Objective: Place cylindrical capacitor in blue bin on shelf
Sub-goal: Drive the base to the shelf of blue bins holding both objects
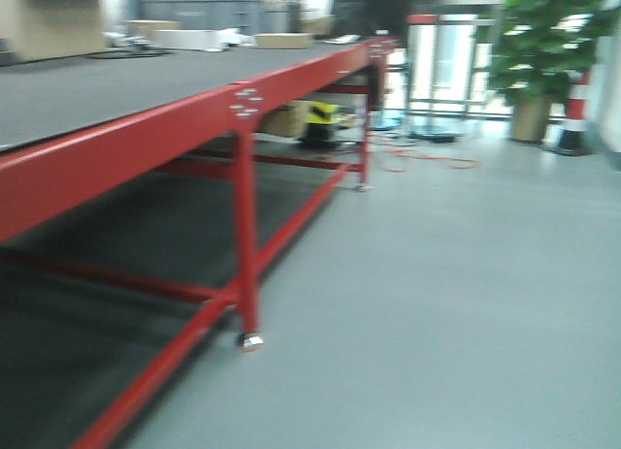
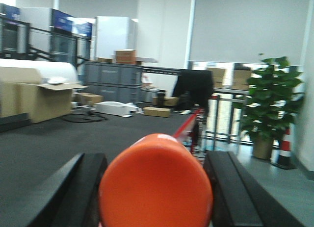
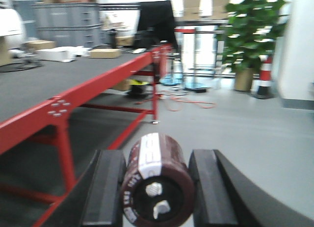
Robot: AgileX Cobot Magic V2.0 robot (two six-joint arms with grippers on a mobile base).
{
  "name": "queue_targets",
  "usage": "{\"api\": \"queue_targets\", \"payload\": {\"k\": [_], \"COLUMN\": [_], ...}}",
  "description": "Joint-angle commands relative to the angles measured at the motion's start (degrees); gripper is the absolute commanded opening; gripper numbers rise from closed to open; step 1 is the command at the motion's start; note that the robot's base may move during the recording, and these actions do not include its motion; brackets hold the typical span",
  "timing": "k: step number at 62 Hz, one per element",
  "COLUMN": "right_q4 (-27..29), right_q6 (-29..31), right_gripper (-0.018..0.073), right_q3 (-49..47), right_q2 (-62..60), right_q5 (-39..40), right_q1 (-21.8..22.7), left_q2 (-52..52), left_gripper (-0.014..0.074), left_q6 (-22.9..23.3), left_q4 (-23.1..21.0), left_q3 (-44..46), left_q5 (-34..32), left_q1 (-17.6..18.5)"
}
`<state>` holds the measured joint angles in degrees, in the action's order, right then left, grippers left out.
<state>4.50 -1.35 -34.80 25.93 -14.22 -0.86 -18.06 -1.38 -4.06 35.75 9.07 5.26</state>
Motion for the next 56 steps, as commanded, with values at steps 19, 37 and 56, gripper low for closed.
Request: {"api": "queue_targets", "payload": {"k": [19,37,56], "right_q4": [-0.1,-0.1,-0.1], "right_q6": [0.4,0.4,0.4], "right_gripper": [-0.0163,-0.0163,-0.0163], "right_q3": [0.1,0.1,0.1], "right_q2": [-0.3,-0.3,-0.3], "right_q5": [1.4,1.4,1.4], "right_q1": [0.2,0.2,0.2], "left_q2": [0.2,0.2,0.2], "left_gripper": [-0.0111,-0.0111,-0.0111], "left_q6": [0.0,0.0,0.0], "left_q4": [0.1,0.1,0.1], "left_q3": [0.1,0.1,0.1], "left_q5": [-1.1,-1.1,-1.1], "left_q1": [0.3,0.3,0.3]}}
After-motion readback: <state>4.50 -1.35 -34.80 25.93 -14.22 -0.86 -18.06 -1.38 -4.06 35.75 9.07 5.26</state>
